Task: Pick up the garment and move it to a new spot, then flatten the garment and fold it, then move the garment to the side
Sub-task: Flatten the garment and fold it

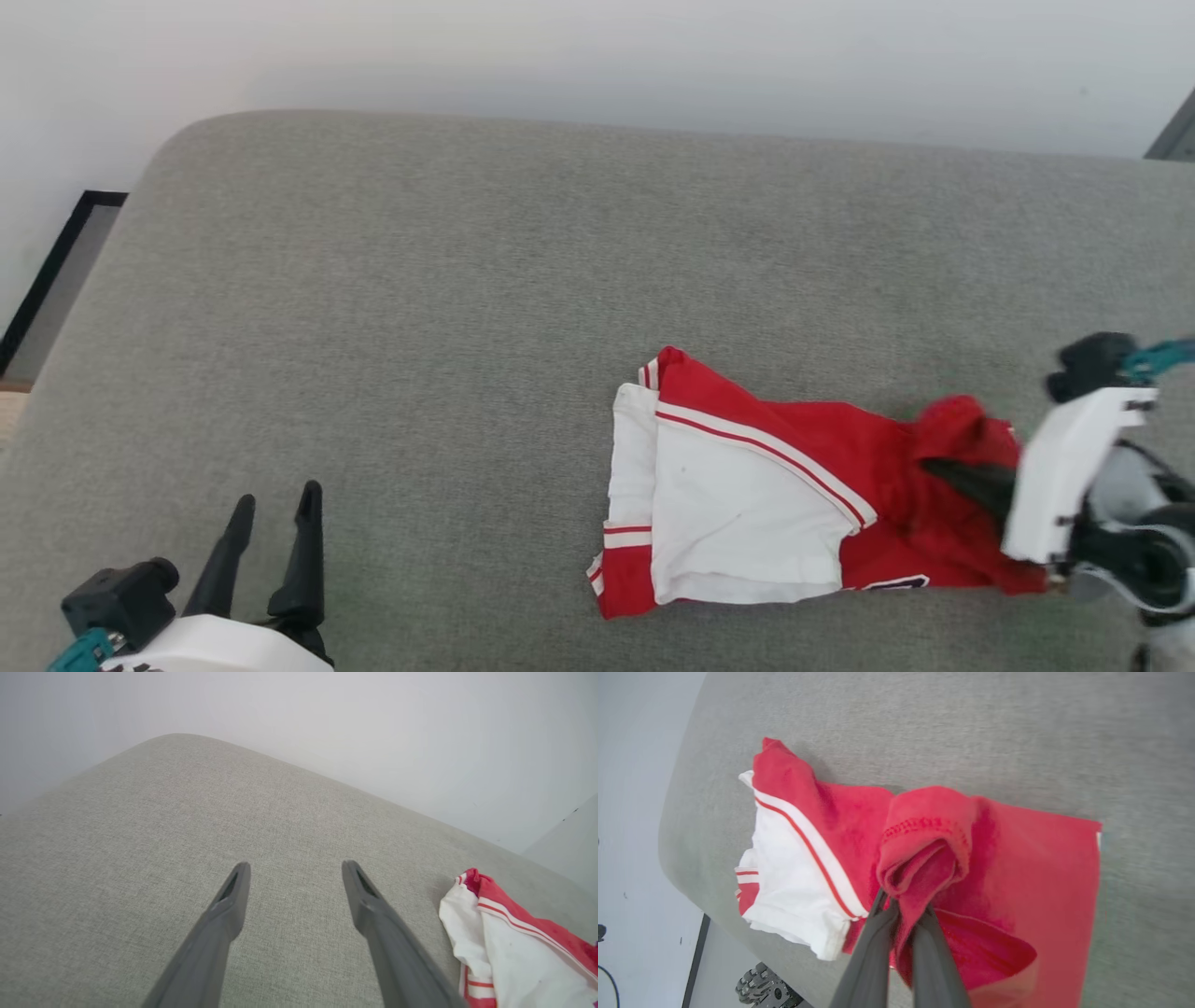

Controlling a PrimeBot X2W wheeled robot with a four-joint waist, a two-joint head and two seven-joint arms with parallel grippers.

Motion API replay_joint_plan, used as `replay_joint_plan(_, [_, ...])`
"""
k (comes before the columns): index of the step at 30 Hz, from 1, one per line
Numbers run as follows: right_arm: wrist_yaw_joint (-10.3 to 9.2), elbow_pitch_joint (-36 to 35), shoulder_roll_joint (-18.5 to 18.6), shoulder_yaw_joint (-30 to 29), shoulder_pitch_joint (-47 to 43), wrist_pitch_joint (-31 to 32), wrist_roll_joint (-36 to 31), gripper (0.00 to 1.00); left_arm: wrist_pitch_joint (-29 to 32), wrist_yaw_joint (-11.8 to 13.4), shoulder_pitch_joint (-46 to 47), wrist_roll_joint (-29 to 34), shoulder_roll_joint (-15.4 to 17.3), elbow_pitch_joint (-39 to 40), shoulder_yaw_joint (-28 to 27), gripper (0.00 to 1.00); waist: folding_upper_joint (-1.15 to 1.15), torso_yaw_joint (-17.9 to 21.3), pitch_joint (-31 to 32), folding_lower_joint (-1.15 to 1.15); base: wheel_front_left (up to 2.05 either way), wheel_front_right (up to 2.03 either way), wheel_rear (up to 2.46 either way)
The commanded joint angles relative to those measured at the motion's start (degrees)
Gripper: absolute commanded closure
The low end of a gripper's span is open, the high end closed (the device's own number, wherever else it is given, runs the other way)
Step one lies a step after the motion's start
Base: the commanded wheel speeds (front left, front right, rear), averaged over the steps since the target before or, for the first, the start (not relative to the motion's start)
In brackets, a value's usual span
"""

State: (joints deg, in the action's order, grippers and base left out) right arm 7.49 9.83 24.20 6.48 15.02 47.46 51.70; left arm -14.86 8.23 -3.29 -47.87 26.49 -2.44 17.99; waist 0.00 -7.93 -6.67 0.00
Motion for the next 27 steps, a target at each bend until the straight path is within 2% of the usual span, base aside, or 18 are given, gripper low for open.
replay_joint_plan(1, [0.00,-0.3,-1.0,1.1,1.1,0.2,-0.4,1.00,0.2,-0.3,-0.2,0.4,-0.3,-0.1,0.2,0.00,0.00,-0.9,0.3,0.00,0.00,0.00,0.00])
replay_joint_plan(17, [0.00,5.6,-8.6,13.6,8.2,-4.5,-2.2,1.00,0.5,-1.4,1.6,0.0,-1.5,-1.4,1.7,0.00,0.00,-6.8,0.3,0.00,0.00,0.00,0.00])
replay_joint_plan(24, [0.00,9.7,-9.4,19.0,11.5,-6.7,-2.2,1.00,0.3,-1.7,2.1,-0.3,-2.1,-2.0,1.5,0.00,0.00,-7.9,-0.1,0.00,0.00,0.00,0.00])
replay_joint_plan(25, [0.00,10.1,-9.6,19.3,12.1,-7.2,-1.9,0.92,0.2,-1.8,2.0,-0.3,-2.1,-2.1,1.3,0.00,0.00,-7.9,-0.1,0.00,0.00,0.00,0.00])
replay_joint_plan(26, [0.00,10.3,-9.5,20.0,12.6,-7.6,-1.8,0.61,0.2,-1.9,1.9,-0.3,-2.1,-2.2,1.3,0.00,0.00,-7.9,-0.1,0.00,0.00,0.00,0.00])
replay_joint_plan(27, [0.00,10.5,-9.4,20.7,12.9,-8.0,-1.4,0.23,0.2,-2.0,1.9,-0.3,-2.1,-2.3,1.3,0.00,0.00,-7.8,-0.1,0.00,0.00,0.00,0.00])
